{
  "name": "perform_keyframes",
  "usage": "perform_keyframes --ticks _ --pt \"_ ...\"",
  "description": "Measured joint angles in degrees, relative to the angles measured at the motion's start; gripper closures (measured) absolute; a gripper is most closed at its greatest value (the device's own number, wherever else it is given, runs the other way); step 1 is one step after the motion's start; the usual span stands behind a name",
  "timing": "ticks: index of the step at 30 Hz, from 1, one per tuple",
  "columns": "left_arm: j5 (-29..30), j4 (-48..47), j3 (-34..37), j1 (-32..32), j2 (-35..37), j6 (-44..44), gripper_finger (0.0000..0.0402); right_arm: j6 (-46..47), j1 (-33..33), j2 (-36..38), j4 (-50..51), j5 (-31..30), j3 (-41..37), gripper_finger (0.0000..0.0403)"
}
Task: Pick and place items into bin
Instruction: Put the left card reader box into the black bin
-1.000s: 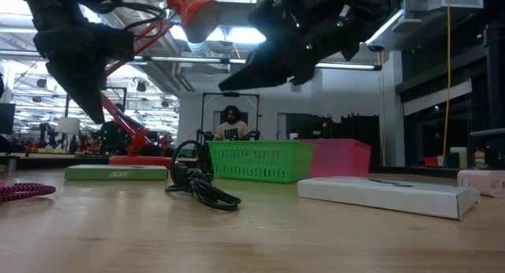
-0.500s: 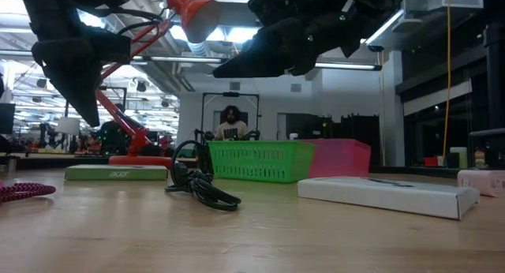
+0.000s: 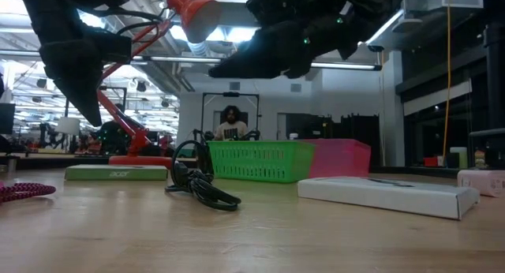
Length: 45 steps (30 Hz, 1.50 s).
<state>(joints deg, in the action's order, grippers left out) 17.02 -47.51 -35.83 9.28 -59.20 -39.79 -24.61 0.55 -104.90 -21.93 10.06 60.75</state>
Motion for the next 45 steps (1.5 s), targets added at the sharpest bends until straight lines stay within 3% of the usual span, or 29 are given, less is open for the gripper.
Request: perform_keyframes --ticks 6,12,33,45 --pt "-0.5 -0.3 2.4 0.0 0.0 -3.2 0.0398 -1.5 -1.6 -6.0 1.0 -1.3 5.0 0.0230" --pt "-0.4 2.8 6.2 0.0 0.0 -4.6 0.0398 -1.4 -1.1 -7.6 4.1 -3.0 8.7 0.0230" --pt "0.0 11.9 10.6 0.0 -0.2 -2.0 0.0398 -1.1 -1.1 -9.0 2.3 -3.0 8.8 0.0230" --pt "1.0 11.8 10.6 -0.1 -1.5 -2.4 0.0398 -1.0 -1.1 -9.0 2.5 -3.0 8.8 0.0230"
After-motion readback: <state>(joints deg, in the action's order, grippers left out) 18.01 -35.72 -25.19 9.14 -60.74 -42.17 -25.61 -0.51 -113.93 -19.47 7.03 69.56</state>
